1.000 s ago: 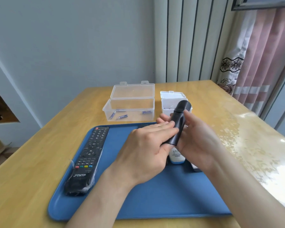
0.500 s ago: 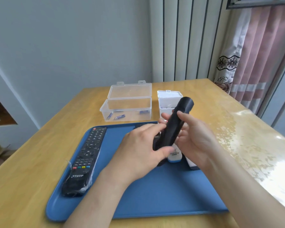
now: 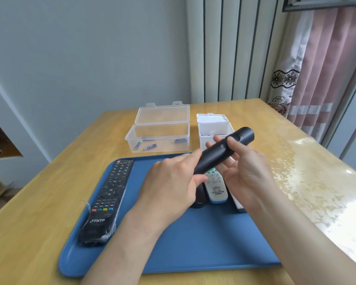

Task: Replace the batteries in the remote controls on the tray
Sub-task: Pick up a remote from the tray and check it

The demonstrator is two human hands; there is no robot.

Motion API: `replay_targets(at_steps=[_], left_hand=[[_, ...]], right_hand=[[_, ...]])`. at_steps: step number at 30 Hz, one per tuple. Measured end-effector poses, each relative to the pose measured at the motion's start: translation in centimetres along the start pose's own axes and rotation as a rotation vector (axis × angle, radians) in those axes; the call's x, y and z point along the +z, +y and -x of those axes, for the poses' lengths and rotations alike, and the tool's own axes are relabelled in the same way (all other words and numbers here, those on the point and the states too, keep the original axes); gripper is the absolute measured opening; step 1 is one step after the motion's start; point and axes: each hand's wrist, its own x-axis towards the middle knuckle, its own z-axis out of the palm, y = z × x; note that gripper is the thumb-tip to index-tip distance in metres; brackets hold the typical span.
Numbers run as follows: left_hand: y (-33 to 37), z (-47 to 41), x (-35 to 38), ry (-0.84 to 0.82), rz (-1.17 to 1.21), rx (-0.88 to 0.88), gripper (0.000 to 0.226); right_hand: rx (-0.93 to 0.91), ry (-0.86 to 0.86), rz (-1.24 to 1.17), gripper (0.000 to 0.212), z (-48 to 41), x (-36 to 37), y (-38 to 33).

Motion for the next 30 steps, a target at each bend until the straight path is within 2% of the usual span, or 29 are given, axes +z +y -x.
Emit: replay_targets(at_steps=[2, 4, 6, 7, 9, 11, 14, 17, 19, 21, 22, 23, 26, 30], left_hand=[[-0.7, -0.1, -0.6, 0.004, 0.099, -0.105, 0.042], [-1.5, -0.4, -1.6, -0.04, 0.326, -0.284, 0.031], [-2.4, -0.7, -2.5, -0.169, 0.6, -0.408, 0.024], [-2.9, -0.7, -3.0, -0.3, 0.669, -0.438, 0.028], [-3.6, -0.4, -3.6, -0.598, 0.693, -0.436, 0.035], [-3.9, 0.0, -3.7, -0.794, 0.693, -0.387, 0.035], [-3.5, 0.0, -3.3, -0.866, 0.575, -0.342, 0.035], [-3.4, 0.0, -3.1, -0.754, 0.355, -0.334, 0.051], [-3.4, 0.0, -2.9, -0.535, 0.34, -0.371, 0.043], [-2.9, -0.4, -2.4, -0.268, 0.464, -0.456, 0.025], [-2.4, -0.5, -2.2, -0.204, 0.593, -0.507, 0.017], [-1.6, -0.7, -1.9, -0.21, 0.738, -0.544, 0.01], [0.0, -0.6, -0.9, -0.217, 0.97, -0.533, 0.02], [-0.4, -1.0, -1.2, 0.095, 1.117, -0.594, 0.019]], right_hand=[[-0.027, 0.051, 0.023, 0.003, -0.4, -0.3, -0.7], [-0.04, 0.082, 0.01, 0.004, -0.8, -0.7, -1.6], [-0.059, 0.064, 0.004, 0.007, -1.0, -0.8, -2.2], [-0.072, 0.051, 0.01, 0.008, -1.0, -0.7, -2.3], [-0.091, 0.041, 0.038, 0.011, -0.8, -0.6, -2.2], [-0.093, 0.041, 0.054, 0.012, -0.7, -0.5, -2.1], [-0.067, 0.005, 0.049, 0.013, -0.5, -0.6, -2.0], [-0.018, -0.064, 0.037, 0.014, -0.1, -0.3, -1.5], [0.029, -0.103, -0.017, 0.014, 0.0, -0.1, -1.2], [0.081, -0.137, -0.096, 0.015, 0.2, -0.1, -0.9], [0.099, -0.157, -0.128, 0.015, 0.4, 0.1, -0.7], [0.108, -0.176, -0.149, 0.016, 0.5, 0.2, -0.6], [0.104, -0.232, -0.148, 0.019, 0.8, 0.5, -0.1], [0.006, -0.274, 0.103, 0.01, 0.8, 0.2, -1.3]])
